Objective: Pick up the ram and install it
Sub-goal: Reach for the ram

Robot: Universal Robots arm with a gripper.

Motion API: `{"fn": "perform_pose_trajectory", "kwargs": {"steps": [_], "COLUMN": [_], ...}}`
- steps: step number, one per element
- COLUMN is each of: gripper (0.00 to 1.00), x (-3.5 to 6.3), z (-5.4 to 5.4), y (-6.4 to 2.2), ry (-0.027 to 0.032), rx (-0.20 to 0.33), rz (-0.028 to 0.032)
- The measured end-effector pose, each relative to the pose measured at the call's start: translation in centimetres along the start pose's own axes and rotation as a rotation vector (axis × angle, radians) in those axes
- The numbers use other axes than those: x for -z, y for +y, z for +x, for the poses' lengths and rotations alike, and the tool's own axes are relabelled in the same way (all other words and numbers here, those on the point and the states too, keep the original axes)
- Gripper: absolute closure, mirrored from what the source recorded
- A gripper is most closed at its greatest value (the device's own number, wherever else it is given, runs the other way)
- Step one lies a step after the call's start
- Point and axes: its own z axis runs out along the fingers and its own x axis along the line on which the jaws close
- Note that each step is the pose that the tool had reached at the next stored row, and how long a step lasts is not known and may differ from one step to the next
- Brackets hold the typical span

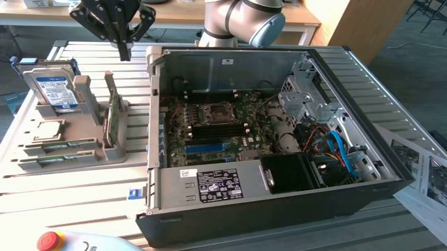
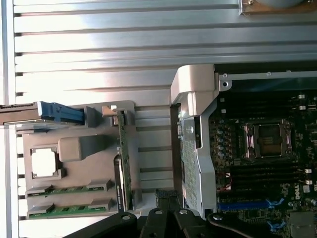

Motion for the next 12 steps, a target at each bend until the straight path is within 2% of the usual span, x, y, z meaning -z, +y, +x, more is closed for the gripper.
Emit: {"fn": "perform_pose_trajectory", "kwargs": {"steps": [8,12], "gripper": [0.89,0.89], "x": [-0.03,-0.15], "z": [0.05,0.7], "y": [0.01,0.47], "ry": [0.0008,0.0008], "rx": [0.0,0.0], "rz": [-0.0011,-0.0013]}}
